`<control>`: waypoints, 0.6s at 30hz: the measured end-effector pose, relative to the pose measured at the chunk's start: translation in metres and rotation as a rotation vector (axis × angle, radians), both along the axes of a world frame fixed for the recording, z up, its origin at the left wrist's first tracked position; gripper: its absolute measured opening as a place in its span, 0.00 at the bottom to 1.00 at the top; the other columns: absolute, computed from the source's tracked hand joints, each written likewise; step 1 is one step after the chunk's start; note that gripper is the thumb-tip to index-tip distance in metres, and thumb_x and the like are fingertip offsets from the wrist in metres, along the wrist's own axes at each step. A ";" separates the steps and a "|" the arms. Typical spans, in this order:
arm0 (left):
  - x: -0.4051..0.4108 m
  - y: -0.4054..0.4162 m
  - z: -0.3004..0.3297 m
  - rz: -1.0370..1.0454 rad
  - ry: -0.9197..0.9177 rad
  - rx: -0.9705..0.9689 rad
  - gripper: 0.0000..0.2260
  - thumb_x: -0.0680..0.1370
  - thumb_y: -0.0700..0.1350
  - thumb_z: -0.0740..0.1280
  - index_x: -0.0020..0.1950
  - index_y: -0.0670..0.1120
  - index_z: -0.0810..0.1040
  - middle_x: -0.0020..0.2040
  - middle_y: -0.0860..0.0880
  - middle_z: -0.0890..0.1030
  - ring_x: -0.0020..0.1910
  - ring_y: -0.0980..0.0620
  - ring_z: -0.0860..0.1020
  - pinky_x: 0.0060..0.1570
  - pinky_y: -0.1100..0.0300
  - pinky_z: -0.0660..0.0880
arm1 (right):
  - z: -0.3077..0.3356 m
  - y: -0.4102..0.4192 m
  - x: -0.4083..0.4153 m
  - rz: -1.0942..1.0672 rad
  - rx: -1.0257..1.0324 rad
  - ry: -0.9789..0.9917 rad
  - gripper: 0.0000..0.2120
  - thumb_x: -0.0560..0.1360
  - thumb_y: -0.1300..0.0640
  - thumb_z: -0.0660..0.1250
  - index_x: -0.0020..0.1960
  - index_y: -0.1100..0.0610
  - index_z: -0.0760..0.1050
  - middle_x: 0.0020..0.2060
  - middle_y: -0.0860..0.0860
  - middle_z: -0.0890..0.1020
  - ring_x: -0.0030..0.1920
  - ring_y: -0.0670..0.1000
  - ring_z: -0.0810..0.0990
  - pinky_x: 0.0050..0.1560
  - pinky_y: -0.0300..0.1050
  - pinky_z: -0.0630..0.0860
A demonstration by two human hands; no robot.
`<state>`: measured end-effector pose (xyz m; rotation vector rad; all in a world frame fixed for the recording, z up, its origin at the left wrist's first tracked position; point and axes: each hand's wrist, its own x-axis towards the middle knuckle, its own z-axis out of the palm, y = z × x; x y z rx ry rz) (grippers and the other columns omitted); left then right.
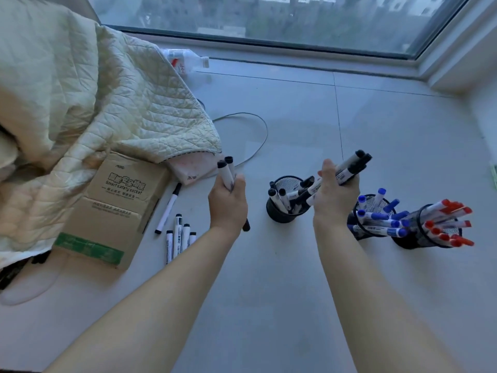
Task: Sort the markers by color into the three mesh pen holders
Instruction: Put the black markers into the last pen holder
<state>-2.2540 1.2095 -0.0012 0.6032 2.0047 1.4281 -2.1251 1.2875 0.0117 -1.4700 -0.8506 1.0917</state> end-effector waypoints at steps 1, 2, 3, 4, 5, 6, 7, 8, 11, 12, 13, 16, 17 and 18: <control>-0.001 0.008 0.003 0.013 -0.023 0.032 0.12 0.79 0.46 0.60 0.36 0.48 0.66 0.29 0.50 0.70 0.26 0.60 0.71 0.31 0.64 0.69 | -0.005 0.001 -0.001 -0.022 -0.009 0.001 0.10 0.73 0.54 0.68 0.37 0.49 0.69 0.32 0.46 0.76 0.31 0.40 0.76 0.37 0.31 0.73; -0.002 0.014 0.006 0.024 -0.045 0.065 0.11 0.79 0.46 0.61 0.37 0.49 0.68 0.29 0.52 0.71 0.26 0.62 0.72 0.32 0.66 0.70 | -0.011 0.001 -0.003 -0.032 -0.025 -0.001 0.10 0.74 0.54 0.67 0.37 0.49 0.68 0.32 0.46 0.76 0.33 0.43 0.76 0.39 0.34 0.73; -0.003 0.021 0.008 0.027 -0.076 0.100 0.09 0.79 0.46 0.61 0.39 0.51 0.69 0.28 0.55 0.72 0.27 0.64 0.73 0.36 0.65 0.71 | -0.017 0.001 -0.005 -0.036 -0.043 0.001 0.10 0.74 0.53 0.67 0.37 0.49 0.68 0.32 0.45 0.75 0.35 0.44 0.76 0.40 0.36 0.73; -0.003 0.028 0.011 0.024 -0.106 0.134 0.08 0.79 0.47 0.61 0.40 0.51 0.70 0.26 0.56 0.74 0.28 0.65 0.74 0.39 0.63 0.73 | -0.022 0.000 -0.006 -0.035 -0.060 0.009 0.09 0.74 0.53 0.67 0.37 0.48 0.69 0.33 0.44 0.75 0.35 0.45 0.76 0.41 0.36 0.72; -0.002 0.034 0.013 0.015 -0.127 0.164 0.07 0.79 0.47 0.62 0.41 0.52 0.71 0.26 0.57 0.75 0.29 0.64 0.76 0.42 0.62 0.74 | -0.026 0.000 -0.008 -0.027 -0.073 0.015 0.09 0.75 0.52 0.66 0.38 0.48 0.69 0.33 0.44 0.75 0.36 0.44 0.76 0.40 0.34 0.72; -0.001 0.039 0.014 0.002 -0.136 0.189 0.07 0.79 0.47 0.62 0.41 0.52 0.71 0.26 0.57 0.76 0.31 0.64 0.78 0.42 0.63 0.74 | -0.029 0.000 -0.009 -0.014 -0.081 0.021 0.08 0.75 0.51 0.66 0.39 0.47 0.70 0.34 0.44 0.76 0.37 0.43 0.76 0.40 0.33 0.72; 0.000 0.044 0.016 -0.011 -0.140 0.215 0.07 0.79 0.47 0.62 0.41 0.52 0.71 0.26 0.58 0.77 0.32 0.63 0.79 0.41 0.67 0.74 | -0.032 0.000 -0.010 0.006 -0.083 0.026 0.07 0.75 0.50 0.65 0.39 0.47 0.70 0.35 0.44 0.77 0.37 0.42 0.77 0.40 0.31 0.72; 0.002 0.049 0.018 -0.019 -0.148 0.241 0.07 0.79 0.48 0.62 0.41 0.52 0.71 0.26 0.59 0.77 0.33 0.62 0.80 0.39 0.69 0.74 | -0.034 0.000 -0.010 0.028 -0.086 0.029 0.07 0.76 0.49 0.65 0.40 0.46 0.71 0.38 0.47 0.78 0.39 0.43 0.78 0.43 0.32 0.73; 0.007 0.062 0.023 -0.021 -0.220 0.325 0.07 0.79 0.47 0.61 0.42 0.50 0.71 0.27 0.59 0.79 0.35 0.61 0.81 0.38 0.71 0.76 | -0.047 -0.003 -0.009 0.093 -0.137 0.022 0.06 0.76 0.47 0.64 0.44 0.49 0.71 0.47 0.54 0.78 0.48 0.50 0.78 0.51 0.42 0.73; 0.009 0.067 0.024 -0.018 -0.253 0.347 0.06 0.79 0.47 0.61 0.42 0.50 0.71 0.28 0.58 0.79 0.35 0.60 0.81 0.38 0.71 0.76 | -0.051 -0.005 -0.008 0.110 -0.162 0.028 0.08 0.76 0.47 0.64 0.46 0.52 0.71 0.48 0.56 0.77 0.48 0.53 0.77 0.52 0.46 0.73; 0.012 0.071 0.025 -0.017 -0.287 0.362 0.06 0.80 0.47 0.61 0.43 0.49 0.71 0.28 0.58 0.79 0.35 0.60 0.81 0.39 0.70 0.76 | -0.055 -0.008 -0.007 0.133 -0.177 0.032 0.09 0.76 0.48 0.64 0.48 0.54 0.70 0.48 0.58 0.76 0.48 0.55 0.76 0.53 0.49 0.72; 0.020 0.083 0.026 -0.033 -0.344 0.369 0.07 0.79 0.47 0.61 0.43 0.47 0.71 0.28 0.57 0.79 0.36 0.59 0.81 0.41 0.67 0.77 | -0.059 -0.013 -0.006 0.222 -0.137 0.035 0.07 0.77 0.54 0.63 0.48 0.57 0.68 0.44 0.59 0.72 0.45 0.55 0.71 0.49 0.52 0.68; 0.023 0.087 0.026 -0.039 -0.352 0.369 0.07 0.79 0.47 0.60 0.42 0.47 0.71 0.28 0.57 0.79 0.36 0.59 0.81 0.41 0.66 0.77 | -0.058 -0.013 -0.005 0.243 -0.122 0.033 0.07 0.77 0.56 0.62 0.50 0.58 0.68 0.44 0.59 0.72 0.44 0.55 0.71 0.48 0.50 0.68; 0.025 0.090 0.027 -0.042 -0.361 0.370 0.08 0.80 0.47 0.60 0.42 0.48 0.71 0.28 0.58 0.79 0.36 0.59 0.81 0.41 0.66 0.77 | -0.058 -0.012 -0.004 0.260 -0.113 0.035 0.07 0.77 0.58 0.63 0.52 0.60 0.68 0.44 0.60 0.73 0.44 0.54 0.71 0.47 0.49 0.69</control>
